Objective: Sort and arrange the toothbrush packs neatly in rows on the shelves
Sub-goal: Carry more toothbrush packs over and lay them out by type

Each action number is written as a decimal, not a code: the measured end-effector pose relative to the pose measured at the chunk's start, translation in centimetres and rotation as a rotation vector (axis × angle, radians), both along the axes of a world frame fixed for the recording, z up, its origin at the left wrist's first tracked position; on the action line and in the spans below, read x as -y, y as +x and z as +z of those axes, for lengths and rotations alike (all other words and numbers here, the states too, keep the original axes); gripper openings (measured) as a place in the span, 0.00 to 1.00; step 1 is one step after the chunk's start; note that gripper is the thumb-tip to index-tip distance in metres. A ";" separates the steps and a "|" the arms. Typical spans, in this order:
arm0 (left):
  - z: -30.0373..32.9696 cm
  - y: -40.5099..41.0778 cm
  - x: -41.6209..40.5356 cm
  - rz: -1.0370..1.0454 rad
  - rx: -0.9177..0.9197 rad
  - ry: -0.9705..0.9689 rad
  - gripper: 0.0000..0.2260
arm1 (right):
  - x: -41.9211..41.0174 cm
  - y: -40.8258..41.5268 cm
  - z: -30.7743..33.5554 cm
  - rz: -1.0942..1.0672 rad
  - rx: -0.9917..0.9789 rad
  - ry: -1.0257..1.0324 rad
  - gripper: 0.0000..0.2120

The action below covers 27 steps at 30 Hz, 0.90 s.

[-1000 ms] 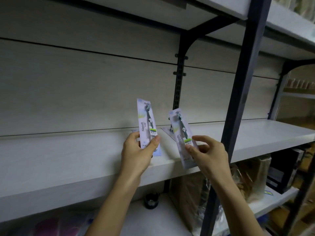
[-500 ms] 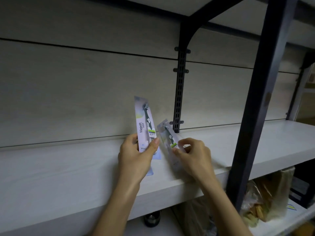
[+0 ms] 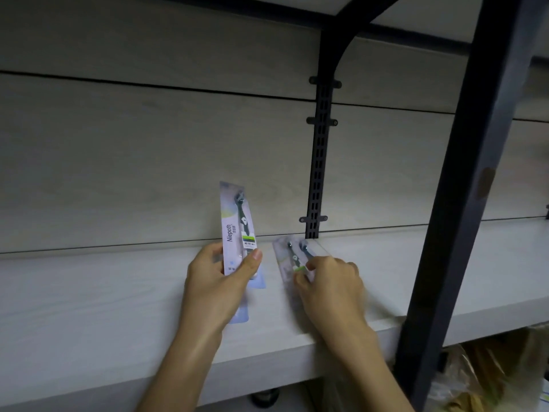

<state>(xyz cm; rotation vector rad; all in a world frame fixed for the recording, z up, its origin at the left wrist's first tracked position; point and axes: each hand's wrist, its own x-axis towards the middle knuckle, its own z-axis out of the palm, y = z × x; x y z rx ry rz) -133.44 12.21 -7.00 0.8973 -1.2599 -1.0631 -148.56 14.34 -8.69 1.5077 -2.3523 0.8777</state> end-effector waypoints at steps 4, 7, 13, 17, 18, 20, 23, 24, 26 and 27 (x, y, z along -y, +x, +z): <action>-0.2 -0.1 0.0 -0.001 0.045 -0.012 0.05 | -0.1 0.3 0.3 -0.025 -0.008 0.047 0.14; -0.3 -0.2 0.0 0.006 0.100 -0.006 0.05 | -0.3 0.3 0.5 -0.002 0.035 0.016 0.14; -0.4 -1.2 -0.4 0.022 0.231 0.020 0.06 | -1.2 -0.6 1.0 0.064 0.117 -0.141 0.15; -0.1 -2.0 -0.6 0.011 0.328 0.005 0.11 | -1.5 -2.5 1.0 0.087 0.139 -0.232 0.14; -0.1 -2.2 -0.6 0.002 0.351 0.008 0.13 | -1.6 -2.8 1.0 0.091 0.145 -0.247 0.13; -0.1 -2.9 -0.6 0.010 0.406 0.012 0.14 | -1.5 -3.1 0.7 0.105 0.149 -0.267 0.12; 0.0 -3.9 -0.7 0.046 0.470 0.022 0.11 | -1.5 -3.2 0.2 0.135 0.159 -0.283 0.12; 0.0 -4.1 -0.8 0.054 0.482 0.018 0.11 | -1.5 -3.3 0.1 0.143 0.165 -0.284 0.11; 0.0 -4.5 -0.9 0.075 0.525 0.012 0.12 | -1.5 -3.4 -0.1 0.158 0.169 -0.292 0.11; 0.1 -4.7 -0.9 0.085 0.560 0.012 0.13 | -1.4 -3.4 -0.1 0.162 0.171 -0.298 0.11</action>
